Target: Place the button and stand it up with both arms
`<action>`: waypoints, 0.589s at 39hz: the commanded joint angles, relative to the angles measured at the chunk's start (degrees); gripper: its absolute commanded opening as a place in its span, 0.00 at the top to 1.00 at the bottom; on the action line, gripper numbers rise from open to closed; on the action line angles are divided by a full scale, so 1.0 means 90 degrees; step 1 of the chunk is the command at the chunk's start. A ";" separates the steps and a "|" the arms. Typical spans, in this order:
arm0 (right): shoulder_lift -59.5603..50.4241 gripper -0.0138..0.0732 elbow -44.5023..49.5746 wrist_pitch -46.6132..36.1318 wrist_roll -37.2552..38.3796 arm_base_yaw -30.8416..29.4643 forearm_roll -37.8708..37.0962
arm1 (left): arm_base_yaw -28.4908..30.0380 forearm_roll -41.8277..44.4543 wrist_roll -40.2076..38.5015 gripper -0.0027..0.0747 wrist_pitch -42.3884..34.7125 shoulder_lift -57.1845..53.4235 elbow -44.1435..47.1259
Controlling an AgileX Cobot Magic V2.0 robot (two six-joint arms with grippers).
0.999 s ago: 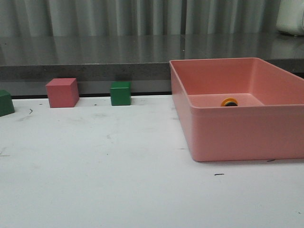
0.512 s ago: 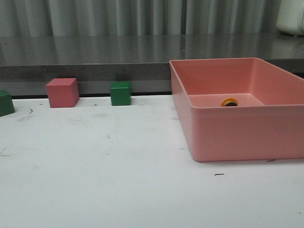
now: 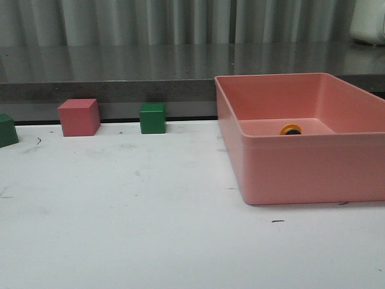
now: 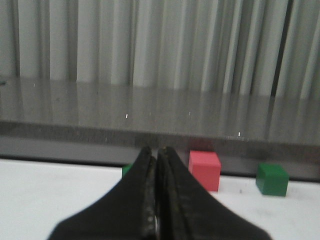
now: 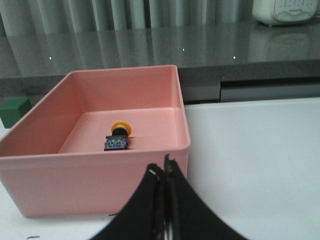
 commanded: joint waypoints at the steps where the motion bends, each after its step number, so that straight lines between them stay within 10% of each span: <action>1: -0.0109 0.92 -0.0331 -0.0733 -0.0023 0.0005 -0.0024 | -0.0052 -0.0117 -0.0050 0.99 -0.0673 -0.0141 -0.0356; 14: 0.1140 0.92 -0.2471 0.1186 -0.0023 0.0005 -0.0018 | -0.0052 -0.0117 -0.0050 0.99 0.1352 0.1239 -0.2258; 23: 0.2625 0.92 -0.3228 0.0930 -0.0023 0.0005 -0.0018 | -0.0081 -0.0117 -0.0050 0.99 0.1637 0.2545 -0.2801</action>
